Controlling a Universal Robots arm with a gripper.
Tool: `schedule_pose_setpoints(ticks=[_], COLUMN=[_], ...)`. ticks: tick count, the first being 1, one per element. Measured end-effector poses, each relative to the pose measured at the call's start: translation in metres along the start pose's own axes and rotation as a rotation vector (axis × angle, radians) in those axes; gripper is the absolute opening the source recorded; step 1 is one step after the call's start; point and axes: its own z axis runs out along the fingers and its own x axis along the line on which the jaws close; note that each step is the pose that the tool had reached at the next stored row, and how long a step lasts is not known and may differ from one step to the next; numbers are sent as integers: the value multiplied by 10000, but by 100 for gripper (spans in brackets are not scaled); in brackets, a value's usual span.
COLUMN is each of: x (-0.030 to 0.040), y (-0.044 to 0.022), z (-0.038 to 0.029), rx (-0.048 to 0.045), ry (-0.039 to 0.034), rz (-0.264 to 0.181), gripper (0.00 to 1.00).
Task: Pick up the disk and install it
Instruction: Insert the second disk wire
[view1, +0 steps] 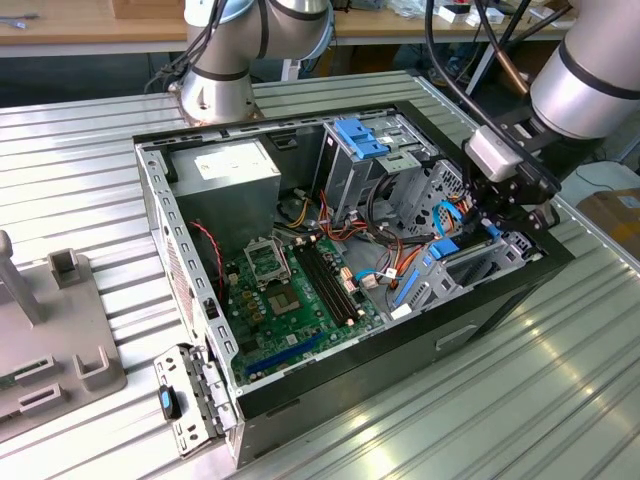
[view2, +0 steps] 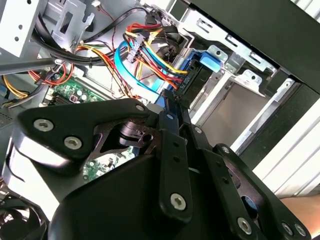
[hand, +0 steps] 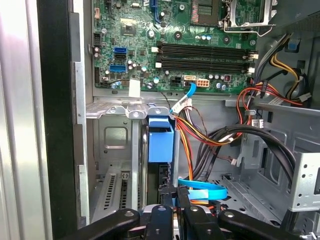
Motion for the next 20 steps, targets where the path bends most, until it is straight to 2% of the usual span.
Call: schedule_pose_setpoints(ticks=[20], x=[20], y=[-14], z=[40], rx=[5], ry=[1], rz=[48], gripper=[16])
